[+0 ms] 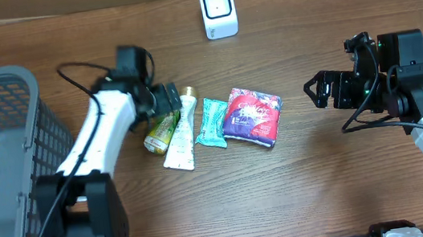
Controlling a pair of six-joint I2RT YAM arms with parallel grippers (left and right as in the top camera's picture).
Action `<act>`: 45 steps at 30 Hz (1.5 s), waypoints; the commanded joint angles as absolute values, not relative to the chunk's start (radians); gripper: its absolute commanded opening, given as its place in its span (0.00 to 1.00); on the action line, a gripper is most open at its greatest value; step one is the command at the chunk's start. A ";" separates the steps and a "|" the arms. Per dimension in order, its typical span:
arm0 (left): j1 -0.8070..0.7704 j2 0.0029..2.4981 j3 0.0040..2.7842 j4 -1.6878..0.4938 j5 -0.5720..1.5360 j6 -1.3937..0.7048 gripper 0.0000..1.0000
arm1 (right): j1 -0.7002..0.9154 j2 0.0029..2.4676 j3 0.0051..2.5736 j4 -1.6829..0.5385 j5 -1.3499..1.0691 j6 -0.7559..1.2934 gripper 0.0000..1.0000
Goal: Scan the item barcode
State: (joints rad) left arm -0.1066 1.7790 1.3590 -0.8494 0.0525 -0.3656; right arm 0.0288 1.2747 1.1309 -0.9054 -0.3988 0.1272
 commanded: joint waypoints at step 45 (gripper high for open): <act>-0.072 1.549 1.892 -1.235 -0.078 -0.134 0.99 | 0.315 1.797 1.145 -0.710 -0.365 0.397 0.40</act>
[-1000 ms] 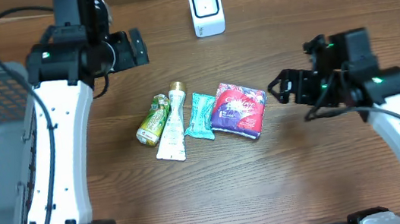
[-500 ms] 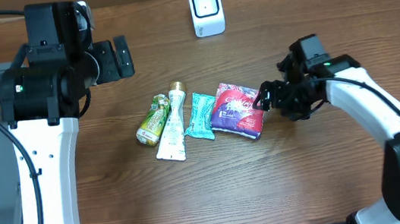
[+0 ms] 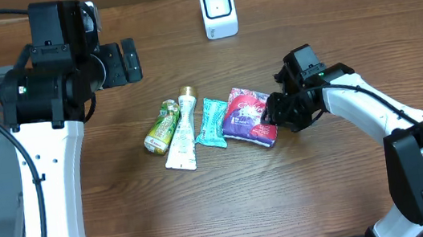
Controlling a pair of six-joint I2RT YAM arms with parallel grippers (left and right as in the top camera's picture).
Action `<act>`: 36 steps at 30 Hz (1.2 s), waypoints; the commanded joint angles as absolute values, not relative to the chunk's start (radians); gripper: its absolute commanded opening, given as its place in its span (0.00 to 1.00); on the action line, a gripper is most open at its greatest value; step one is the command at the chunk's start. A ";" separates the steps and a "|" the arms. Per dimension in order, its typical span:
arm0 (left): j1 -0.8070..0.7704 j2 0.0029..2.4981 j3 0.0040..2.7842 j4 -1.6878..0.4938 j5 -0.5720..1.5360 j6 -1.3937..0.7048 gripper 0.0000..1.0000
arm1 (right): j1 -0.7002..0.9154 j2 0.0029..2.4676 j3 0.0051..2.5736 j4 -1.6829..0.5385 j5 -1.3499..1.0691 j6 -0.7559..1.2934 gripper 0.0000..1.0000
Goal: Scan the item barcode
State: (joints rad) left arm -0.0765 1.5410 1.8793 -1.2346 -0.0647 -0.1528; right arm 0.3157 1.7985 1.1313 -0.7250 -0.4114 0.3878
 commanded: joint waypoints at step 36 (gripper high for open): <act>-0.072 1.549 1.892 -1.235 -0.078 -0.134 0.99 | 0.267 1.670 1.183 -0.766 -0.265 0.359 0.04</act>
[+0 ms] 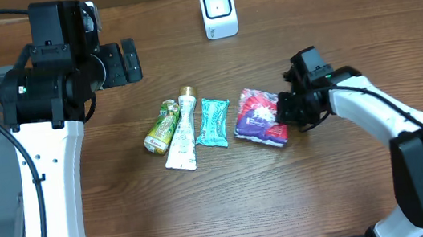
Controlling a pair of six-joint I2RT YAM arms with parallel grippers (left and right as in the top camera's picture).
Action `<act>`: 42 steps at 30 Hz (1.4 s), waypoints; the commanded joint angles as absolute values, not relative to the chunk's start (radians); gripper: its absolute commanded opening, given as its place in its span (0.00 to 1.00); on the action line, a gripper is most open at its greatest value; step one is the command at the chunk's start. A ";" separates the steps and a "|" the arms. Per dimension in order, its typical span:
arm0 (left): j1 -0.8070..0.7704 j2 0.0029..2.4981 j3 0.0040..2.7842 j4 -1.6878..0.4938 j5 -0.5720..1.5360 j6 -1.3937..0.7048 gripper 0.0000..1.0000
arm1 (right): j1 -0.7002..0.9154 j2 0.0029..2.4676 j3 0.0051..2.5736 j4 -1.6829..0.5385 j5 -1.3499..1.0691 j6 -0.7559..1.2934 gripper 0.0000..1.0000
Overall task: Scan the item barcode
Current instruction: 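Grasp the red pouch with the right gripper and lift it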
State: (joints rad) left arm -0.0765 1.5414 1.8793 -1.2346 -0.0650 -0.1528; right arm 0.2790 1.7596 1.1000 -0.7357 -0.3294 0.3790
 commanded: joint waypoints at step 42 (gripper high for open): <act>-0.072 1.549 1.892 -1.235 -0.078 -0.134 0.99 | 0.621 2.019 1.547 -1.469 0.495 0.545 0.55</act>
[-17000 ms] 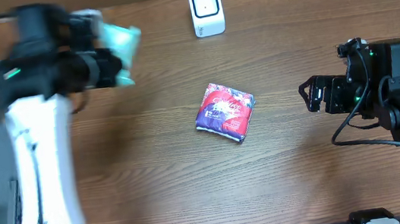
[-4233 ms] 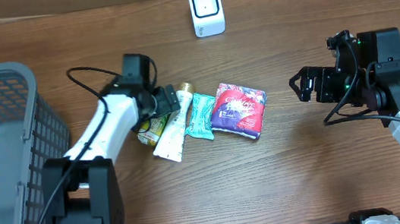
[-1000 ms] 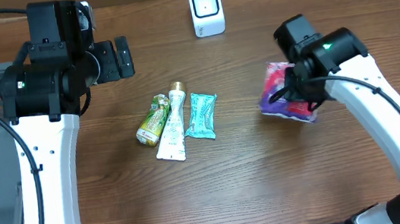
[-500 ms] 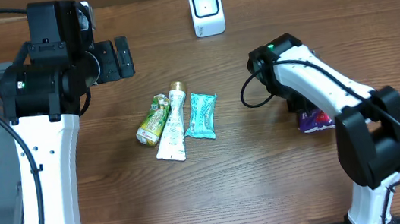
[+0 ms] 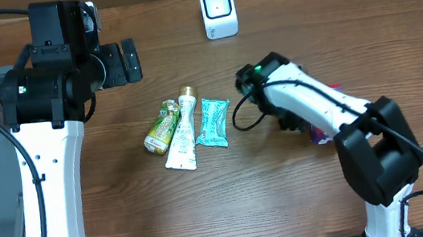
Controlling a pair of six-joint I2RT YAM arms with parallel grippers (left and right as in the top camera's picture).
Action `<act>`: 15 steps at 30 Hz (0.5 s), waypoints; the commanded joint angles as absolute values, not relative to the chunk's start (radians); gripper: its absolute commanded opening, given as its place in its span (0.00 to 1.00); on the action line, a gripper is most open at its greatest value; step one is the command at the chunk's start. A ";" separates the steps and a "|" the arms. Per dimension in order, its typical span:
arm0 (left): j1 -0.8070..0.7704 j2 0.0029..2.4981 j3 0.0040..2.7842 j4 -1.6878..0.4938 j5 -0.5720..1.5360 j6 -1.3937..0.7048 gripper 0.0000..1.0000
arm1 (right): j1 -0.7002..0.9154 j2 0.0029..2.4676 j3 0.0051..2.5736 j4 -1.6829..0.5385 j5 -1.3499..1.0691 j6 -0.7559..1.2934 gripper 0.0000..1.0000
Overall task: Scan the item barcode
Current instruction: 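Grasp the red pouch with the right gripper and lift it, then carry the pouch right and set it down on the table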
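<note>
In the overhead view a purple-and-pink packet (image 5: 324, 132) lies right of centre, mostly covered by my right arm; only its edges show. My right gripper (image 5: 290, 122) is low over the packet's left end and seems shut on it, though its fingers are largely hidden by the wrist. The white barcode scanner (image 5: 218, 10) stands at the back centre of the table. My left gripper (image 5: 122, 62) hangs open and empty, raised at the back left, far from the packet.
A green pouch (image 5: 162, 127), a white tube (image 5: 181, 130) and a teal packet (image 5: 214, 122) lie side by side at the table's centre. A grey mesh basket takes up the left edge.
The right arm has swung so its wrist now lies over the purple packet. The packet has shifted further right, away from the teal packet. The left arm has not moved.
First the left gripper was down at the green pouch and the right gripper hung open at the far right. Then the left arm was raised and the right gripper was at the purple packet's right edge. The packet has since moved rightward twice with that gripper.
</note>
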State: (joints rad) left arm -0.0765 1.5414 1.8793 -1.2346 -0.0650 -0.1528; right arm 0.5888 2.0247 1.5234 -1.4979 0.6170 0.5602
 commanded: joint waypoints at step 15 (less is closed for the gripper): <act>-0.072 1.549 1.892 -1.235 -0.078 -0.134 0.99 | 0.632 1.969 1.845 -1.321 -0.021 0.332 0.56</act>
